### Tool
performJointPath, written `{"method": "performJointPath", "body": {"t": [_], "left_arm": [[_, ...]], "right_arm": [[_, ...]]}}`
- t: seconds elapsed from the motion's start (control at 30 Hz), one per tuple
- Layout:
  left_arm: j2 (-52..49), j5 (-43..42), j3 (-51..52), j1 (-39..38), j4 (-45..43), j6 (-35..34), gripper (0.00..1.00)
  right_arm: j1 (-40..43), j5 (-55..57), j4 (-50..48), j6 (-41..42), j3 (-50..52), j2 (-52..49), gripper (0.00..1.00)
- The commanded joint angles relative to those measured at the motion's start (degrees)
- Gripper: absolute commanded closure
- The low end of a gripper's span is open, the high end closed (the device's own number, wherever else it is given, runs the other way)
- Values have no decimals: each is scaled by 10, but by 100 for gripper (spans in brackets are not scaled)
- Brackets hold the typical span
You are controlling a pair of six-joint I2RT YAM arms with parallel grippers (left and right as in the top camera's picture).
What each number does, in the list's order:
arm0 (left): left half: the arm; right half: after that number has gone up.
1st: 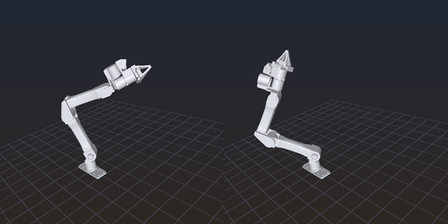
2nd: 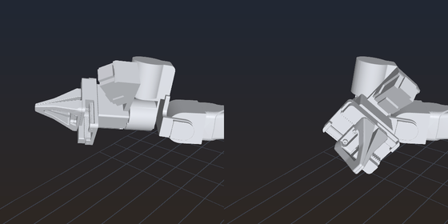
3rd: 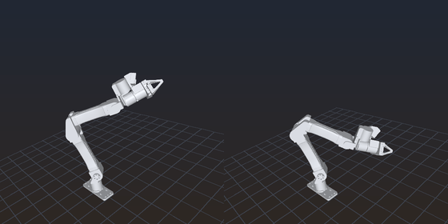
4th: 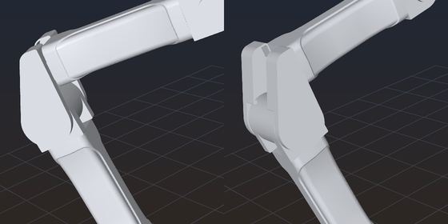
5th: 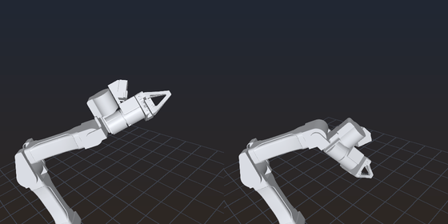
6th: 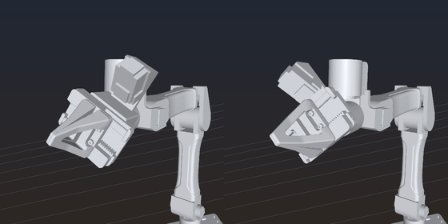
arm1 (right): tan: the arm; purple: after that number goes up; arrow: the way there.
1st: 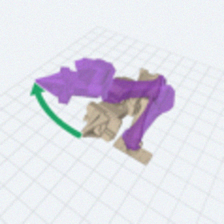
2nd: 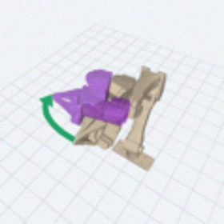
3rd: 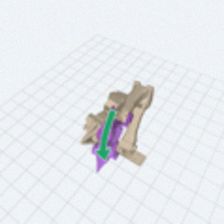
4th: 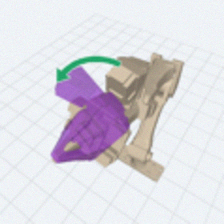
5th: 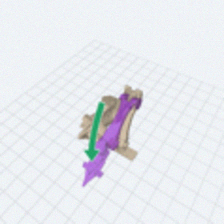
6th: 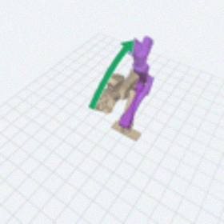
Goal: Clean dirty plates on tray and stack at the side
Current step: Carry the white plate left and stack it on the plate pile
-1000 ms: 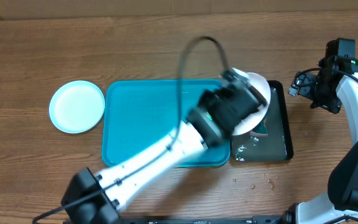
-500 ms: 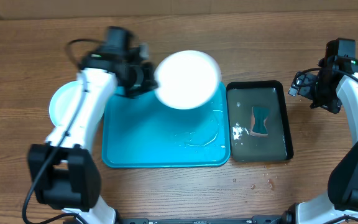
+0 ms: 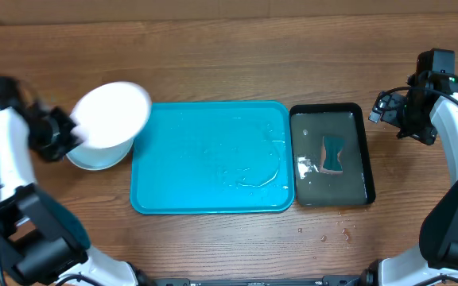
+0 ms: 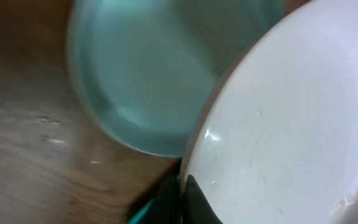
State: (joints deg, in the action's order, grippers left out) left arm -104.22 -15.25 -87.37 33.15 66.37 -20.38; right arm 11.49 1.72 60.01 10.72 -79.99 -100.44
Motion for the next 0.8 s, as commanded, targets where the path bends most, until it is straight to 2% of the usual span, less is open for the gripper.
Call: {"method": "performJointPath", "body": {"t": [0.0,0.13,0.3,0.4,0.53,0.77], "left_arm": [[-3,53,3,45,6,15,96],[-3,55,5,75,0,6,96],[-3,56,14,67,-22,4,96],[-3,84,32,55,-44,-8,96],[-3,114,69,48,-90,-19,96],[-3,93,142,41,-192,-19,96]], "right_arm": [[2,2,-3,4,-6,5,0],[2,2,-3,4,-6,5,0],[2,2,-3,4,-6,5,0],[2,2,-3,4,-6,5,0],[2,2,-3,4,-6,5,0],[2,2,-3,4,-6,5,0]]}}
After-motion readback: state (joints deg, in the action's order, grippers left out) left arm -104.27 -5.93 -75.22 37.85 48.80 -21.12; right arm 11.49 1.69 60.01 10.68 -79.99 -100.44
